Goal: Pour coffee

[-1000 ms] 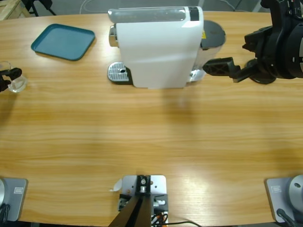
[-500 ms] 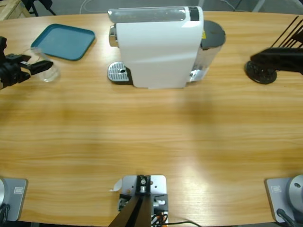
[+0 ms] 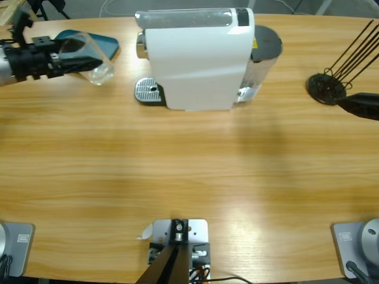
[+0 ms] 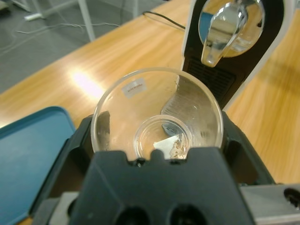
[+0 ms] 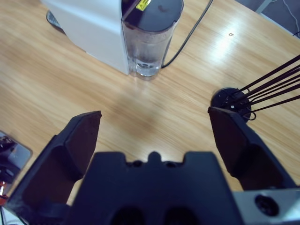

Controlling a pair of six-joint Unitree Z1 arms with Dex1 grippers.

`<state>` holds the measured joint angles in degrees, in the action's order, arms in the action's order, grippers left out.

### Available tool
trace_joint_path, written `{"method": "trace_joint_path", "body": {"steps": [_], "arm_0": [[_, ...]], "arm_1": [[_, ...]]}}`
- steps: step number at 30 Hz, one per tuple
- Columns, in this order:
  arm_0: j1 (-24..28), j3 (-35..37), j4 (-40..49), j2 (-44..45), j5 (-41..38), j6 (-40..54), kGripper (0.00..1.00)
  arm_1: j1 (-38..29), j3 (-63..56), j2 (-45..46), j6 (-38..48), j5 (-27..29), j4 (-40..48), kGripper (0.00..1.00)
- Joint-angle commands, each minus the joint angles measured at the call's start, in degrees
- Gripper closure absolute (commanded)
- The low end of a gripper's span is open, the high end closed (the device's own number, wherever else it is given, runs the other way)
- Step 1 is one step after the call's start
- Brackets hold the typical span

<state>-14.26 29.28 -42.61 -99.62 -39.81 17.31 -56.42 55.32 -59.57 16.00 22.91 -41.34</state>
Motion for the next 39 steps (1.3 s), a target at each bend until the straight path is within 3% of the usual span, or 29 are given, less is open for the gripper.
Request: {"method": "trace_joint_path", "body": {"steps": [1,3,10,20,39], "arm_0": [[-5.65,7.53,15.36,-4.8,1.4,10.61,1.0],[-8.48,10.74,21.9,-4.09,3.44,13.51,1.0],[-11.03,18.04,32.87,-5.41,6.87,23.21,1.0],[-13.25,21.15,30.39,-11.39,6.83,26.55,1.0],[-16.85,23.93,25.82,-15.22,8.29,22.4,1.0]], "arm_1": [[-0.09,-0.58,0.15,-0.95,-0.32,-1.06,0.0],[-0.09,-0.76,-0.22,-0.57,-0.32,-0.77,0.0],[-0.09,-0.9,-0.3,0.0,-0.51,-0.39,0.0],[-0.09,-0.26,0.49,0.03,-0.6,-1.69,0.0],[-0.09,-0.86,0.65,1.4,-0.76,-1.9,0.0]]}}
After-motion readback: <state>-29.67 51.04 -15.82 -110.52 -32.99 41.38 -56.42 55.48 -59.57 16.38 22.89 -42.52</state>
